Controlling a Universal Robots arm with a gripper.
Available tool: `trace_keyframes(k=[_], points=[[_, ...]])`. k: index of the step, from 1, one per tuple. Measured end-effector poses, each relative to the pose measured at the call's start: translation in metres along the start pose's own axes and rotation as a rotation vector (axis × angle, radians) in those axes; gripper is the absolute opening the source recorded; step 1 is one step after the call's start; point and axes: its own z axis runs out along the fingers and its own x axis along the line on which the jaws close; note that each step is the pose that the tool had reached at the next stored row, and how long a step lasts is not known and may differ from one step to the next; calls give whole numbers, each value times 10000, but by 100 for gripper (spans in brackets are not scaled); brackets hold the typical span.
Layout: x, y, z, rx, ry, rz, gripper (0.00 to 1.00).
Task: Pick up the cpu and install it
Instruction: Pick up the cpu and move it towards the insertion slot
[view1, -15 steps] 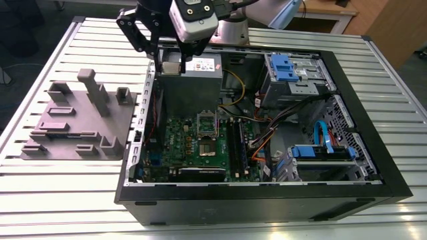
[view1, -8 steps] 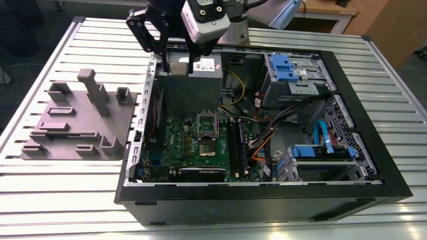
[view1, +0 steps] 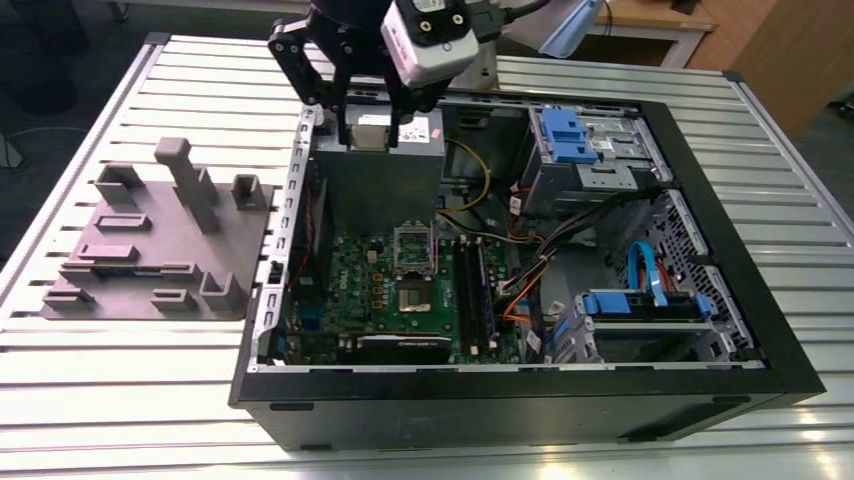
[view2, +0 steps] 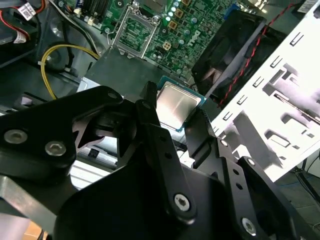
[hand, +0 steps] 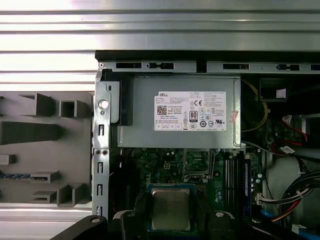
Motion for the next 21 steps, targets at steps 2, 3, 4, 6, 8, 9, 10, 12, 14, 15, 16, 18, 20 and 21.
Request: trace_keyframes(k=[2,3,4,6,8,9,10,12,14,15,16,18,20,21], points=[[-26,0,0,0,0,0,47],[-39,0,-1,1,0,1,47],[-53,1,-1,0,0,1,47],[-78,1,-1,0,0,1,47],[-104,1,-1,0,-1,1,47],[-117,2,-2,0,0,1,47],[-131,2,-2,0,0,0,47],[-157,2,-3,0,0,0,47],[-182,2,-3,0,0,1,47],[-195,2,-3,-1,0,1,47],[-209,3,-4,0,0,1,47],[-235,3,-4,0,0,1,47],[-261,4,-5,0,0,1,47],[-274,3,-4,0,0,0,47]])
